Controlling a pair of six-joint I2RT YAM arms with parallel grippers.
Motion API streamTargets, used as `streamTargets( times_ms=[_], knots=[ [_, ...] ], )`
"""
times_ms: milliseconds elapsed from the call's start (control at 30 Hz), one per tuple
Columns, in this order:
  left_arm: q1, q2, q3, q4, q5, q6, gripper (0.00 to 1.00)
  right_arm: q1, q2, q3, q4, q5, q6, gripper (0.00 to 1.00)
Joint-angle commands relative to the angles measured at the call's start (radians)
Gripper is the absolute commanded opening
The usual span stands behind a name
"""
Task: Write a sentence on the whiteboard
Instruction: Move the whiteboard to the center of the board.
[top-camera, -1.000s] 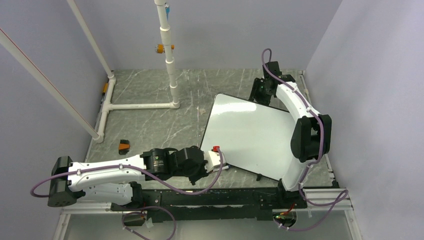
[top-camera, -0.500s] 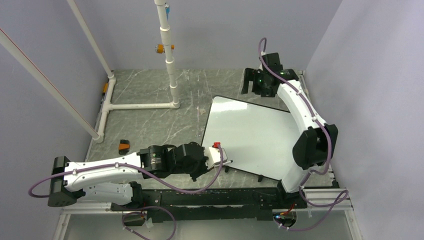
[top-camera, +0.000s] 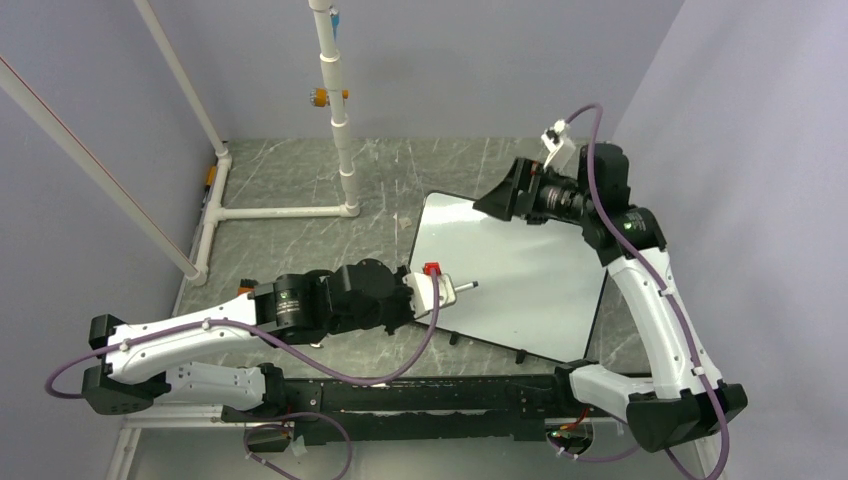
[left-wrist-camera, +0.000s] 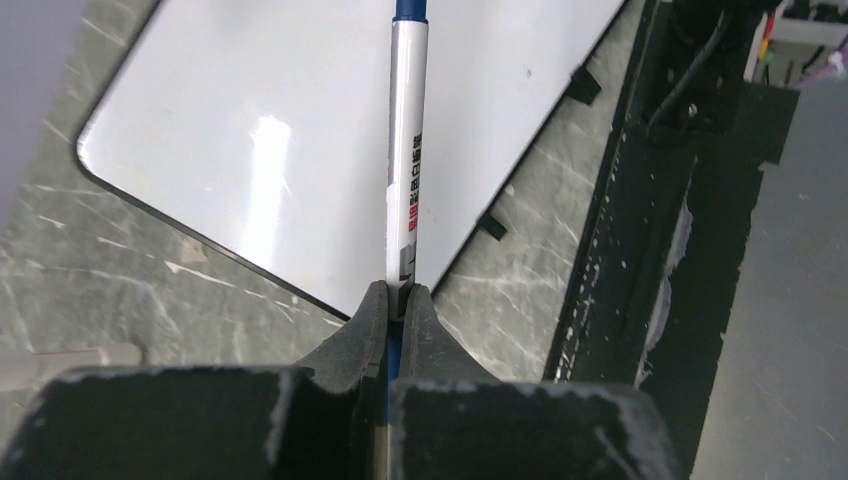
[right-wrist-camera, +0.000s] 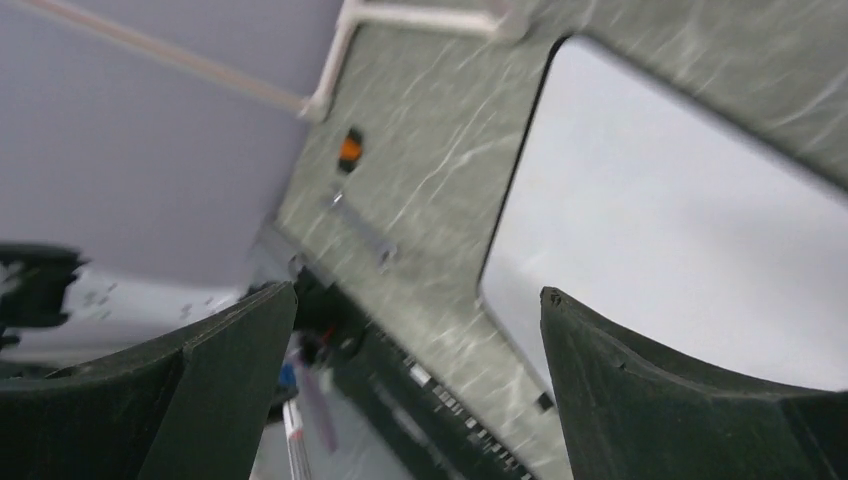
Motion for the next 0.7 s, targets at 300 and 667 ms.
streamTargets(
  times_ms=[300,667],
  knots=[
    [0.043,0.066,0.206,0.079,-0.008,0.137,0.0,0.03,-0.125,-0.201,0.349,-0.444,0.347,0.82],
    [0.07,0.164,0.363,-0.002,0.001,0.229,0.0,0.042,-0.114,-0.119,0.179,-0.508,0.254,0.78]
  ],
)
